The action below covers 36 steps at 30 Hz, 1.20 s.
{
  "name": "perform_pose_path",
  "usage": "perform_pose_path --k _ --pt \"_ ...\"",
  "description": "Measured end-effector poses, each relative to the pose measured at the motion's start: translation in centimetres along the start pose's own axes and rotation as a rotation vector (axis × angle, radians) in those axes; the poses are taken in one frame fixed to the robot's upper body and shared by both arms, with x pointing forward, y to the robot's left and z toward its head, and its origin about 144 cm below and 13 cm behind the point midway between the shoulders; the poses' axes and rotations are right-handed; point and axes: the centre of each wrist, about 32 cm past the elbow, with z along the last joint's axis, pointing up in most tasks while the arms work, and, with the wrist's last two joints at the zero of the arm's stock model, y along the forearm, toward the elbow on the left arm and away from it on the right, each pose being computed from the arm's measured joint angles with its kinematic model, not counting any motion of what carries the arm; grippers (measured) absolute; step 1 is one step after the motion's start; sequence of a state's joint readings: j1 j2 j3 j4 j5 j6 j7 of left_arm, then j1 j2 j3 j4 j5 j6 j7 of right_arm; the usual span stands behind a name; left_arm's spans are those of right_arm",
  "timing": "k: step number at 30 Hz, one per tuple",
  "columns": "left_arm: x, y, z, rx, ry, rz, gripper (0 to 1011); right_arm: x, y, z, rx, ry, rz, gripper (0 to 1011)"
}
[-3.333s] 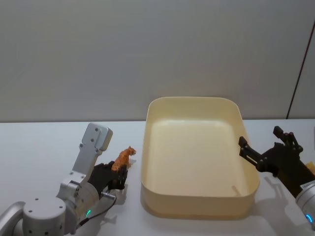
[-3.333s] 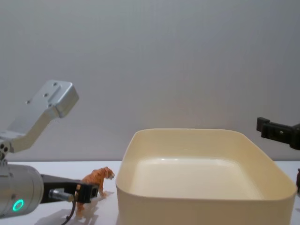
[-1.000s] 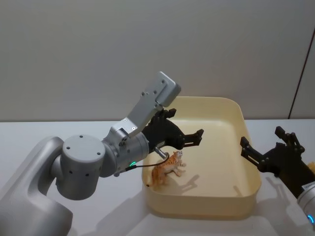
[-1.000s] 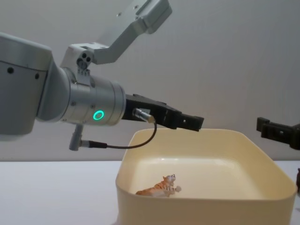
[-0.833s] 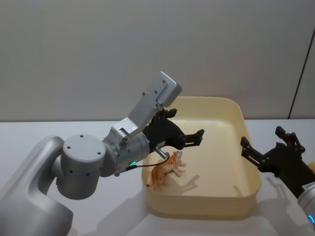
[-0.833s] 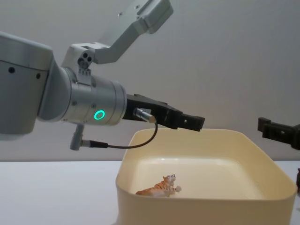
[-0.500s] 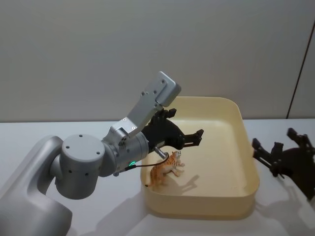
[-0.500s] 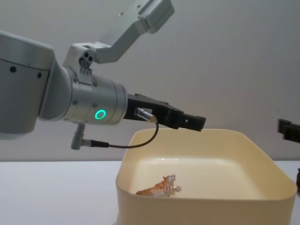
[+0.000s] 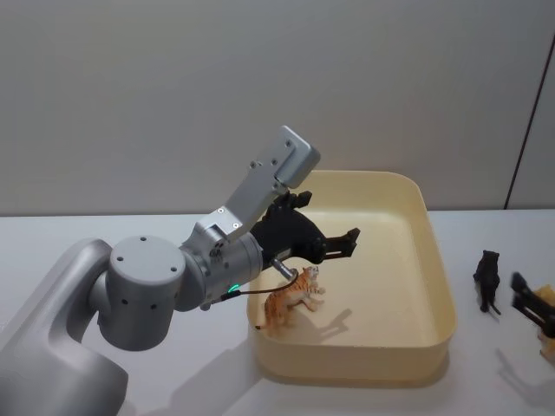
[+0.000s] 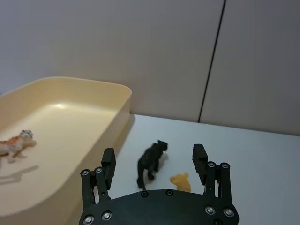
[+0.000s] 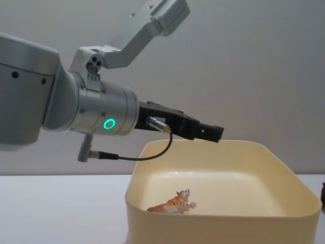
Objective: Pick up the toy alternately with two hands and place it into the central storage box.
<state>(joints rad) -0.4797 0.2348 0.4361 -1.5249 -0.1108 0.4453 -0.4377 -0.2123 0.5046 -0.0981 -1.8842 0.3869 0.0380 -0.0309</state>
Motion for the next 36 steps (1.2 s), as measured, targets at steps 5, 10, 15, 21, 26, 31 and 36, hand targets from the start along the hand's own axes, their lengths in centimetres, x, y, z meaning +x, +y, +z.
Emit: perform_pose_path --k 5,10,15,21,26,31,36 --pt "0.0 0.0 0.0 0.0 0.0 0.0 1001 0.9 -1.2 -0.6 -0.041 -0.015 -0.046 1001" --pt "0.0 0.0 0.0 0.0 -0.001 -0.001 1001 1.6 -1.6 -1.2 -0.079 -0.026 -0.08 1001" --pt "0.0 0.0 0.0 0.0 -0.001 -0.001 1001 2.1 -1.6 -1.7 -0.109 -0.03 -0.096 1001" --pt "0.0 0.0 0.0 0.0 -0.001 -0.001 1001 2.3 -1.1 -2.2 -0.137 -0.025 -0.102 1001" --pt "0.0 0.0 0.0 0.0 -0.001 -0.001 1001 2.3 -0.6 -2.7 -0.159 -0.019 -0.096 1001" --pt "0.0 0.0 0.0 0.0 -0.001 -0.001 1001 2.1 0.0 -3.2 -0.188 -0.007 -0.086 1001" --pt "0.0 0.0 0.0 0.0 -0.001 -0.001 1001 1.8 0.6 -3.6 -0.216 0.003 -0.078 1001"
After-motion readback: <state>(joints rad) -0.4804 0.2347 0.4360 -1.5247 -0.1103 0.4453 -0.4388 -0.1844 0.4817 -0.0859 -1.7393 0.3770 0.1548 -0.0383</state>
